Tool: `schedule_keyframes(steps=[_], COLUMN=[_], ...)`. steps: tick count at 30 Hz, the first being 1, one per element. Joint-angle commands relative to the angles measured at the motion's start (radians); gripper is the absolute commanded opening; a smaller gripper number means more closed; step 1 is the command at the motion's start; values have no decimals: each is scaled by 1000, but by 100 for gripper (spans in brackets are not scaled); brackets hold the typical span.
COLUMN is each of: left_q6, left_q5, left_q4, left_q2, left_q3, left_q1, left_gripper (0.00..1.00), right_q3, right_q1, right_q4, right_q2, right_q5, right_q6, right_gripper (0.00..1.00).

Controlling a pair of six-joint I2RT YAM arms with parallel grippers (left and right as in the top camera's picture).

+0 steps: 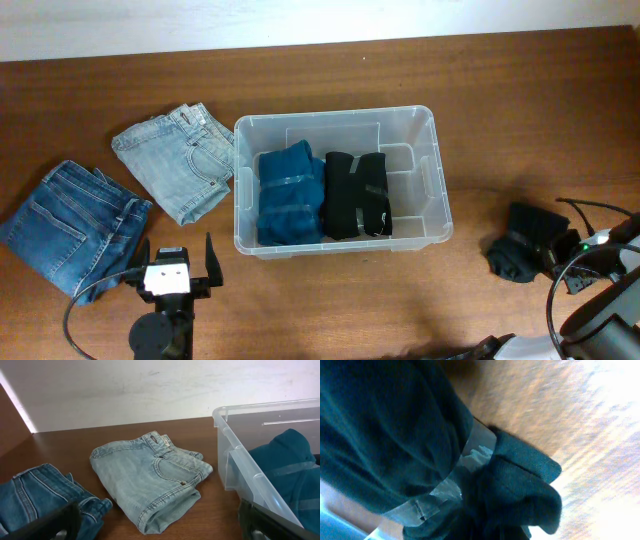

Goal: Pack container
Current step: 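Lift the second black garment and carry it into the box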

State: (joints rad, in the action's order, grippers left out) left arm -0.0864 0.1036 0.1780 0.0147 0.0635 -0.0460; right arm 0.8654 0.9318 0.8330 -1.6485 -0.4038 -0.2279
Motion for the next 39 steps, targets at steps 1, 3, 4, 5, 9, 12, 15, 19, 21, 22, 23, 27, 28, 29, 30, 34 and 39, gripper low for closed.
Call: schedule_keyframes(steps=[1,3,4,5,9,12,15,19,21,22,23,27,28,29,30,34,39], left_q6=[-9,-9,-9,-9,-9,-9,-9,-9,-9,-9,-9,-9,-9,-9,-9,-9,-9], left_q5=[-10,-10,-10,-10,-10,-10,-10,-10,-10,-10,-10,-10,-10,-10,-10,-10,-10], left_q4=[-2,-2,-2,-2,-2,-2,-2,-2,-2,-2,-2,-2,-2,-2,-2,-2,-2], left_q2=[-8,-8,-8,-8,-8,-8,-8,-8,-8,-8,-8,-8,-8,-8,-8,-8,-8], left_q3=[-10,-10,-10,-10,-10,-10,-10,-10,-10,-10,-10,-10,-10,-10,-10,-10,-10], left_q1=[6,6,6,6,6,6,6,6,6,6,6,6,6,6,6,6,6], left_gripper=[100,99,100,100,99,99,100,99,99,100,100,100,99,100,100,100,99], right_q3=[6,29,42,61,147,229,336,455,502,522,535,541,541,541,541,541,541], right_q1=[-3,-3,-3,-3,-3,-4,-37,-143,-223,-270,-320,-505,-547,-589,-638,-815,-996], right_q4=[10,29,42,55,114,174,248,309,308,299,280,177,163,150,133,89,74], right_q2=[-7,-1,5,14,64,119,204,304,349,370,390,424,422,417,410,369,286], right_q5=[-159,-208,-223,-243,-374,-430,-478,-483,-483,-483,-482,-436,-415,-394,-376,-263,-39], right_q6=[87,101,101,105,173,173,192,191,185,166,142,26,8,-1,-3,-3,-24], right_gripper=[4,4,4,4,4,4,4,4,4,4,4,4,4,4,4,4,4])
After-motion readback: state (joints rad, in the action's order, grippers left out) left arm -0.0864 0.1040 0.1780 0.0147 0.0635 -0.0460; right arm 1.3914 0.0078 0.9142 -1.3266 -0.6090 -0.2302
